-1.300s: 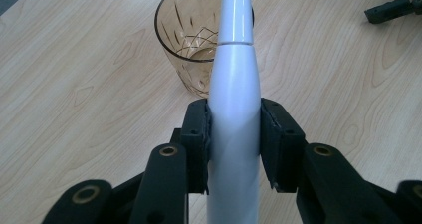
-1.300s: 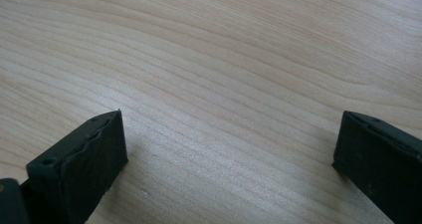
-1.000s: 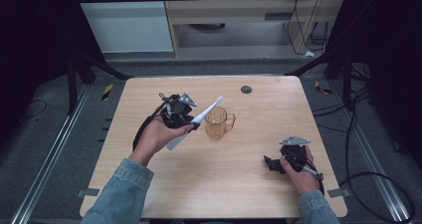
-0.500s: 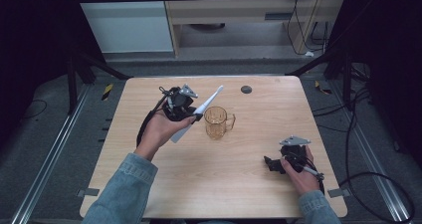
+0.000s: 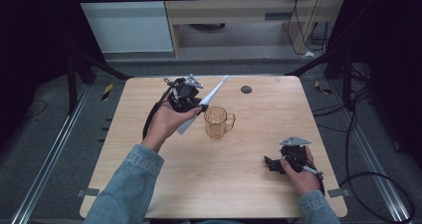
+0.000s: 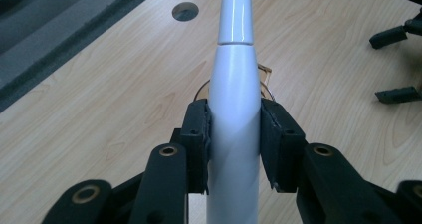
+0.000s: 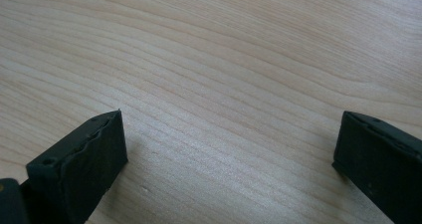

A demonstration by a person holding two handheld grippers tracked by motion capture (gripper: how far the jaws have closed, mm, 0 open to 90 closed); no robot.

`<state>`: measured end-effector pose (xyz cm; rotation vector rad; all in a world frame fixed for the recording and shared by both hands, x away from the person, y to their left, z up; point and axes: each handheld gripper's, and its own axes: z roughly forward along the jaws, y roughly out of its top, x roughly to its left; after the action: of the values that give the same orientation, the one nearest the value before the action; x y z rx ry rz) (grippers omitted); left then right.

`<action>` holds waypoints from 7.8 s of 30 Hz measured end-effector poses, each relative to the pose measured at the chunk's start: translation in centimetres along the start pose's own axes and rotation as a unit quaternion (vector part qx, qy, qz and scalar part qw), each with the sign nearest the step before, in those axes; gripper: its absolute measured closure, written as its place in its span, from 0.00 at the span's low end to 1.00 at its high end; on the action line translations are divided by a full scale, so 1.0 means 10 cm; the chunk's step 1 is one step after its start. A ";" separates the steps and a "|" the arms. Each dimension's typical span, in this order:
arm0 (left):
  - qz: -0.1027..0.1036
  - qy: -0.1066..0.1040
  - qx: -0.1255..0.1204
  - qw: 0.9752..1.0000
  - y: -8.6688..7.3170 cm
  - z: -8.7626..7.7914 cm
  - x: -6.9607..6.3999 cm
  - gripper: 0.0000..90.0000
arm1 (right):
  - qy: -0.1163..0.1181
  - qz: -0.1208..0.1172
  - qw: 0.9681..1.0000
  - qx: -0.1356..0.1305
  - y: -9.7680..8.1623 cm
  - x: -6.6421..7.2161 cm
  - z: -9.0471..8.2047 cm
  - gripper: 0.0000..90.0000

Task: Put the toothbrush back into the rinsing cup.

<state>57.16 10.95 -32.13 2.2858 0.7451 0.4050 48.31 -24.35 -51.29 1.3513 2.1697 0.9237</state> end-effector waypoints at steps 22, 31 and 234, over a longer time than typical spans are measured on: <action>0.019 0.013 -0.018 1.000 0.35 0.09 -0.09 0.74 | 0.001 -0.002 1.000 -0.001 0.00 0.00 0.00 0.00; 0.020 0.014 -0.022 0.999 0.43 0.13 -0.10 0.74 | 0.008 -0.006 1.000 0.000 0.00 -0.02 -0.01 0.00; -0.030 -0.023 -0.046 0.998 -0.09 1.00 0.11 0.72 | 0.010 -0.009 1.000 0.000 -0.01 -0.02 -0.01 0.00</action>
<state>62.36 6.95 -39.77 2.1729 0.7549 0.3497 48.32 -24.57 -51.28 1.3264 2.1919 0.9340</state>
